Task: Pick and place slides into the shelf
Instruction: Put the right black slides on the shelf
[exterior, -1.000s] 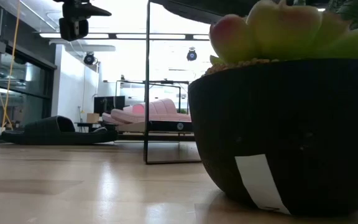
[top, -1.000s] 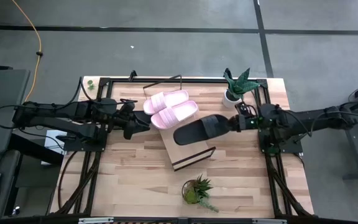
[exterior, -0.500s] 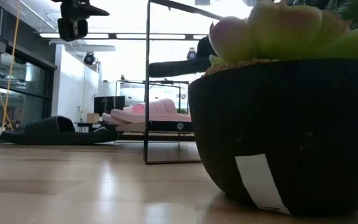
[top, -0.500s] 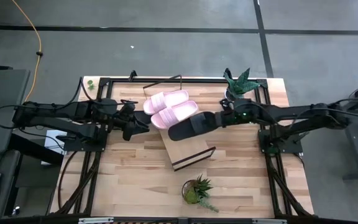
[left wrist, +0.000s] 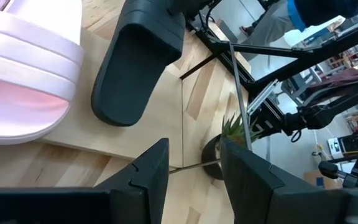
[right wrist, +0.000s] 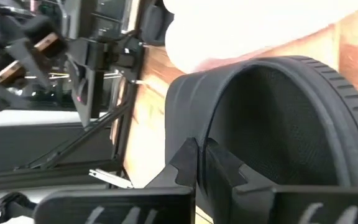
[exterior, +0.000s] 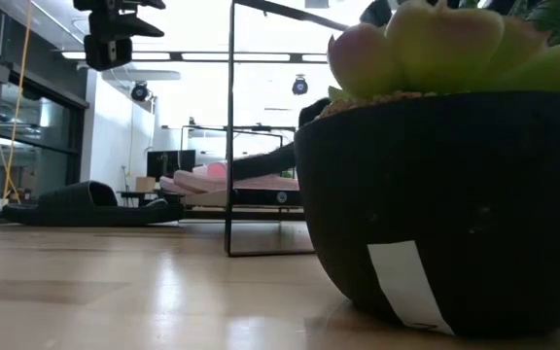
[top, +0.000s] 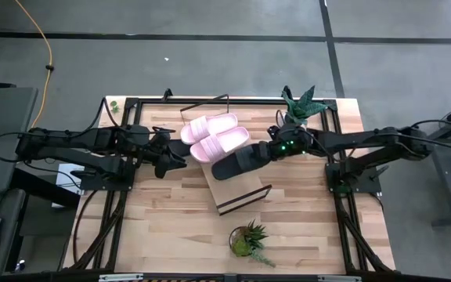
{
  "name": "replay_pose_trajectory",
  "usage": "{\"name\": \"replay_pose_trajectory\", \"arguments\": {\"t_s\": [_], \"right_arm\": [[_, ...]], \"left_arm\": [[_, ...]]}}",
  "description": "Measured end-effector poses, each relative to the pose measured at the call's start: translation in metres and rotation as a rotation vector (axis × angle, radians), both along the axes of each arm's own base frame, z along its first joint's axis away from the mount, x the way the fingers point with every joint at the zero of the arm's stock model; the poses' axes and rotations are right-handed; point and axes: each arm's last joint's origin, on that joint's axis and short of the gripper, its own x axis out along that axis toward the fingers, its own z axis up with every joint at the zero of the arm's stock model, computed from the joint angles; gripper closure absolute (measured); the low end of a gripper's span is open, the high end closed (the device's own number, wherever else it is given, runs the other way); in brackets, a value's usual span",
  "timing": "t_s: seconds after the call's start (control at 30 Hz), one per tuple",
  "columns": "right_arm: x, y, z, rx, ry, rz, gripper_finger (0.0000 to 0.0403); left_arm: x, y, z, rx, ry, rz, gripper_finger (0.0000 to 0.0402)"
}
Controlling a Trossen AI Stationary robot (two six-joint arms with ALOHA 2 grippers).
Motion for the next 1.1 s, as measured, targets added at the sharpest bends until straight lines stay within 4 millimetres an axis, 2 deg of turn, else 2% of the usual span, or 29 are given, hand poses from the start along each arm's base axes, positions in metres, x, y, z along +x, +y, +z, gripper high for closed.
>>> {"name": "replay_pose_trajectory", "arguments": {"t_s": [0.37,0.73,0.9,1.1], "right_arm": [[0.007,-0.005,-0.013,0.033,0.052,-0.032,0.0403],[0.029,-0.009,-0.034,0.047,0.021,-0.052,0.0403],[0.031,-0.01,-0.042,0.047,0.052,-0.06,0.0403],[0.032,-0.01,-0.043,0.028,0.054,-0.083,0.0403]], "left_arm": [[0.0,0.0,0.0,0.009,-0.001,-0.005,0.0269],[0.0,0.0,0.0,0.01,-0.002,-0.004,0.0269],[0.0,0.0,0.0,0.011,-0.001,-0.002,0.0269],[0.0,0.0,0.0,0.012,-0.001,-0.002,0.0269]]}}
